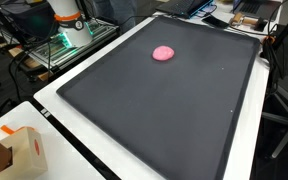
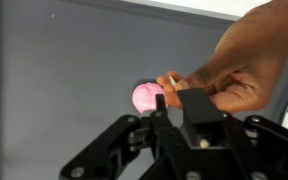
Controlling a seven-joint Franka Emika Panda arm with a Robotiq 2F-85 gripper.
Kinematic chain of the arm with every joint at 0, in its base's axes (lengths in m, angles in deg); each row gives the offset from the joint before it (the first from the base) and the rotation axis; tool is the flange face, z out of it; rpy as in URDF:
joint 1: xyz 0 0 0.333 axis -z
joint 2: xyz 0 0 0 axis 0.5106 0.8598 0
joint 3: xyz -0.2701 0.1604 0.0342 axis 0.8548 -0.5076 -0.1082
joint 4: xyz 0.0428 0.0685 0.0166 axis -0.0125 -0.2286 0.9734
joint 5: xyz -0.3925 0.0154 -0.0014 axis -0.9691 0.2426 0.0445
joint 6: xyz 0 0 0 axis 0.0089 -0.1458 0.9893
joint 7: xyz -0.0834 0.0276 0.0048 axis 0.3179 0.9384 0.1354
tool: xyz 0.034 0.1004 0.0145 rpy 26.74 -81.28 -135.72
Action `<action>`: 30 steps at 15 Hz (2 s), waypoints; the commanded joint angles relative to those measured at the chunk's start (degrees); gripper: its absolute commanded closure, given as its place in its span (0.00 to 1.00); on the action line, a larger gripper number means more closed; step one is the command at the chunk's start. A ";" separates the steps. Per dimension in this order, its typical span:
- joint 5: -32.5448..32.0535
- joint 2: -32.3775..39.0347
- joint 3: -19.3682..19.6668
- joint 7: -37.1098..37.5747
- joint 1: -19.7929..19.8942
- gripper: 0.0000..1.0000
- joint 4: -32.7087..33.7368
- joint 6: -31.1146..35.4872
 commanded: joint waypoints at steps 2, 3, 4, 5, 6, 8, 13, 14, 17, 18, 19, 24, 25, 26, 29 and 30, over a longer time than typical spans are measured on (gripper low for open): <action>-0.50 -0.27 0.47 -0.05 -0.64 0.99 -0.46 0.75; -0.56 -0.24 0.47 -0.11 -0.64 1.00 -0.42 0.76; -0.73 -0.19 0.44 -0.18 -0.65 0.97 -0.33 0.75; -0.90 -0.16 0.45 -0.27 -0.64 0.97 -0.28 0.75; -0.98 -0.08 0.46 -0.38 -0.64 0.97 -0.16 0.60; -0.42 0.10 0.51 0.09 -0.62 0.87 0.17 0.14; -0.43 0.10 0.51 0.07 -0.62 0.87 0.17 0.14; -0.43 0.10 0.51 0.07 -0.62 0.87 0.17 0.14; -0.43 0.10 0.51 0.07 -0.62 0.87 0.17 0.14; -0.43 0.10 0.51 0.07 -0.62 0.87 0.17 0.14; -0.43 0.10 0.51 0.07 -0.62 0.87 0.17 0.14; -0.43 0.10 0.51 0.07 -0.62 0.87 0.17 0.14; -0.43 0.10 0.51 0.07 -0.62 0.87 0.17 0.14; -0.43 0.10 0.51 0.07 -0.62 0.87 0.17 0.14; -0.43 0.10 0.51 0.07 -0.62 0.87 0.17 0.14; -0.43 0.10 0.51 0.07 -0.62 0.87 0.17 0.14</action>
